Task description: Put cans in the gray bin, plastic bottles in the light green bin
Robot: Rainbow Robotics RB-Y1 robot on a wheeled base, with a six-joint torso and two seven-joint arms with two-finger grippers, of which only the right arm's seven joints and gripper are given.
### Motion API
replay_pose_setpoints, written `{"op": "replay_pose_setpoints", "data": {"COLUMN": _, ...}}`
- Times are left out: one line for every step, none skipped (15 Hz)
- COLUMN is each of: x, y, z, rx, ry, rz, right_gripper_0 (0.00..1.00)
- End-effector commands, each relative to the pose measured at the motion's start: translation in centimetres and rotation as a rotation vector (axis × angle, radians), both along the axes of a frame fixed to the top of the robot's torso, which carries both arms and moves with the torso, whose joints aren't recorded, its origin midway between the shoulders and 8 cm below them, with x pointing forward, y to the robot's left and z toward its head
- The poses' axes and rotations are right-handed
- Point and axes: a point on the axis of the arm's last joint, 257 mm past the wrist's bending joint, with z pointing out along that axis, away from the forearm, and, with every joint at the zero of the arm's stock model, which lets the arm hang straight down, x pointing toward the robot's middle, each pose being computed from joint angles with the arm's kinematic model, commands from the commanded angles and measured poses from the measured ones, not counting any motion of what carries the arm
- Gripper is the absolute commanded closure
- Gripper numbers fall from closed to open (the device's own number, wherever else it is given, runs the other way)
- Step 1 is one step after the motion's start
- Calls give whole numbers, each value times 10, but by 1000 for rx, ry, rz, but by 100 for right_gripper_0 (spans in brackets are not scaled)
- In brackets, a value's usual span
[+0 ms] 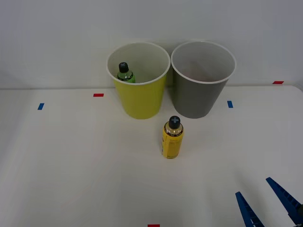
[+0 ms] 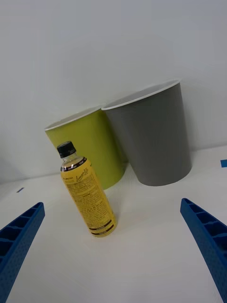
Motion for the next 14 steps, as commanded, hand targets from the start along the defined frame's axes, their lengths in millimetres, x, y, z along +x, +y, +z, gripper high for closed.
{"op": "replay_pose_setpoints", "data": {"x": 0, "y": 0, "z": 0, "rx": 0, "ry": 0, "rz": 0, "right_gripper_0": 0}}
{"op": "replay_pose_setpoints", "data": {"x": 0, "y": 0, "z": 0, "rx": 0, "ry": 0, "rz": 0, "right_gripper_0": 0}}
{"op": "replay_pose_setpoints", "data": {"x": 0, "y": 0, "z": 0, "rx": 0, "ry": 0, "rz": 0, "right_gripper_0": 0}}
{"op": "replay_pose_setpoints", "data": {"x": 0, "y": 0, "z": 0, "rx": 0, "ry": 0, "rz": 0, "right_gripper_0": 0}}
{"op": "replay_pose_setpoints", "data": {"x": 0, "y": 0, "z": 0, "rx": 0, "ry": 0, "rz": 0, "right_gripper_0": 0}}
{"op": "replay_pose_setpoints", "data": {"x": 0, "y": 0, "z": 0, "rx": 0, "ry": 0, "rz": 0, "right_gripper_0": 0}}
{"op": "replay_pose_setpoints", "data": {"x": 0, "y": 0, "z": 0, "rx": 0, "ry": 0, "rz": 0, "right_gripper_0": 0}}
{"op": "replay_pose_setpoints", "data": {"x": 0, "y": 0, "z": 0, "rx": 0, "ry": 0, "rz": 0, "right_gripper_0": 0}}
{"op": "replay_pose_setpoints", "data": {"x": 0, "y": 0, "z": 0, "rx": 0, "ry": 0, "rz": 0, "right_gripper_0": 0}}
{"op": "replay_pose_setpoints", "data": {"x": 0, "y": 0, "z": 0, "rx": 0, "ry": 0, "rz": 0, "right_gripper_0": 0}}
{"op": "replay_pose_setpoints", "data": {"x": 0, "y": 0, "z": 0, "rx": 0, "ry": 0, "rz": 0, "right_gripper_0": 0}}
{"op": "replay_pose_setpoints", "data": {"x": 0, "y": 0, "z": 0, "rx": 0, "ry": 0, "rz": 0, "right_gripper_0": 0}}
{"op": "replay_pose_setpoints", "data": {"x": 0, "y": 0, "z": 0, "rx": 0, "ry": 0, "rz": 0, "right_gripper_0": 0}}
{"op": "replay_pose_setpoints", "data": {"x": 0, "y": 0, "z": 0, "rx": 0, "ry": 0, "rz": 0, "right_gripper_0": 0}}
